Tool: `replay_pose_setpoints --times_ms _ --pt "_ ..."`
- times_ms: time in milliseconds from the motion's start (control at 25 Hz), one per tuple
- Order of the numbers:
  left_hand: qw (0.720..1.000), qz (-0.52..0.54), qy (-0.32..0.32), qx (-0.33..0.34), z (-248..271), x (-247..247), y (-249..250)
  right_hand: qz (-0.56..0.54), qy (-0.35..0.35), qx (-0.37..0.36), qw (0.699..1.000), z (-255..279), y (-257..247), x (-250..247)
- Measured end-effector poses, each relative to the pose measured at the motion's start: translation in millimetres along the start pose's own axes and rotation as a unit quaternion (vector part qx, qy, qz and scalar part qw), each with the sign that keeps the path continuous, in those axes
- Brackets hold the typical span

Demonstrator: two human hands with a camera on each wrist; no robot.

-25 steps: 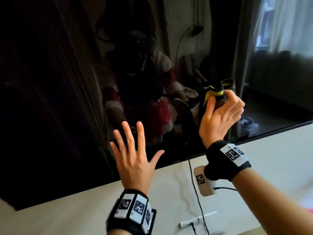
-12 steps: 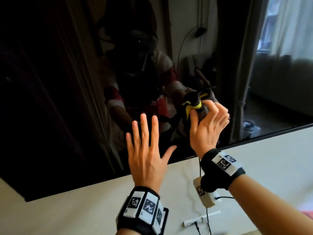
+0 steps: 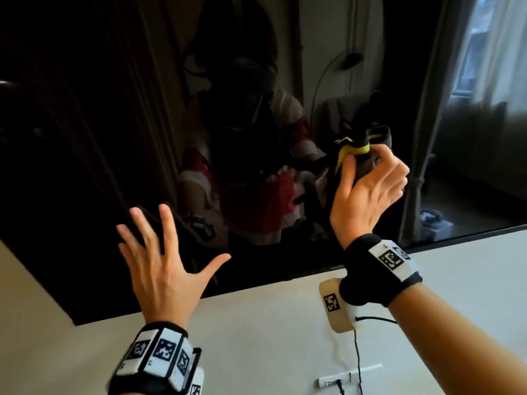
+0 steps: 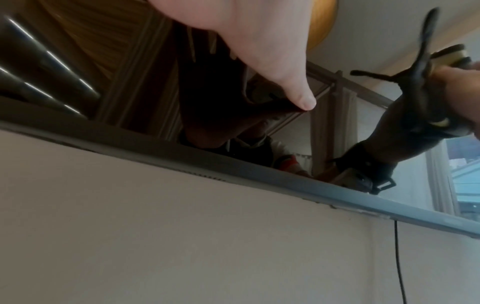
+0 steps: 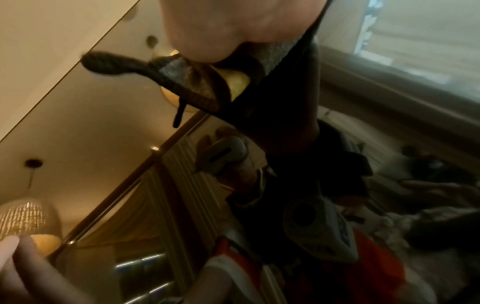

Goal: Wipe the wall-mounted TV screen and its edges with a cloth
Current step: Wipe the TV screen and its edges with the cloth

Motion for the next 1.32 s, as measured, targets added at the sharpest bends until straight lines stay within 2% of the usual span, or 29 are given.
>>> replay_pose_setpoints --times_ms 40,80,160,200,240,360,400,480,520,560,640,720,760,880,920,1040,1080,1120,1200,1240,1280,1320 --pt "1.0 -0.001 0.007 -0.001 -1 -5 -18 -0.004 -0.006 -0.01 1.0 15 -19 16" --pt "1.0 -0.001 0.007 0.005 1 -3 -10 0.017 -0.029 -0.041 0.999 30 -27 25" --pt "1.0 0.001 0.004 0.01 0 1 0 0.064 -0.091 -0.139 0.984 61 -46 46" --pt "1.0 0.001 0.005 0.014 1 -1 -2 0.07 -0.101 -0.169 0.978 66 -55 52" --pt "1.0 0.0 0.006 0.016 2 -2 -4 0.069 -0.083 -0.155 0.982 61 -58 49" --pt "1.0 0.015 -0.01 0.02 -1 -1 -13 0.013 -0.001 -0.022 1.0 58 -61 49" --pt "0.999 0.018 -0.016 0.022 -2 -1 -13 0.018 -0.003 -0.025 1.0 71 -71 57" --pt "0.999 0.022 -0.022 0.032 -2 -1 -10 0.058 -0.051 -0.113 0.991 102 -93 79" --pt "0.999 0.026 -0.025 0.039 -2 -1 -11 0.072 -0.069 -0.153 0.983 107 -99 83" --pt "0.998 0.032 -0.028 0.05 -1 -2 -13 0.077 -0.066 -0.159 0.982 102 -101 79" --pt "0.996 0.038 -0.025 0.079 4 -4 -24 0.039 -0.006 -0.068 0.997 82 -93 67" --pt "0.995 0.028 -0.014 0.091 9 -7 -48 -0.006 0.019 0.004 1.0 91 -98 74" --pt "0.996 0.024 -0.006 0.085 11 -10 -65 0.006 0.003 -0.009 1.0 108 -111 87" --pt "0.999 0.031 0.0 0.04 10 -12 -112 0.051 -0.085 -0.157 0.983 150 -148 118" --pt "0.999 0.031 -0.004 0.032 10 -11 -122 0.05 -0.083 -0.16 0.982 146 -151 116" --pt "0.999 0.022 -0.017 0.036 8 -5 -137 -0.011 -0.022 -0.033 0.999 131 -148 111" --pt "0.999 0.017 -0.019 0.04 9 -4 -139 -0.014 -0.025 -0.027 0.999 141 -155 117" --pt "0.999 0.012 -0.015 0.045 9 -4 -139 0.003 -0.044 -0.055 0.997 157 -167 127" --pt "0.999 0.012 -0.008 0.048 9 -5 -139 0.043 -0.103 -0.158 0.981 186 -188 147" --pt "0.999 0.014 -0.009 0.047 9 -6 -139 0.043 -0.114 -0.18 0.976 185 -189 148" --pt "0.999 0.016 -0.012 0.046 9 -6 -139 0.035 -0.097 -0.163 0.981 175 -187 144" --pt "0.999 0.018 -0.018 0.045 9 -7 -139 0.015 -0.064 -0.111 0.992 162 -180 137"
Point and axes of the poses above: each hand's wrist, its own z-axis away from the middle knuckle, its own x-axis out of the palm, y = z × x, the point moved 10 cm from there along -z, towards the middle knuckle, and after that the axes turned 13 degrees about -y, right-handed, at the moved point
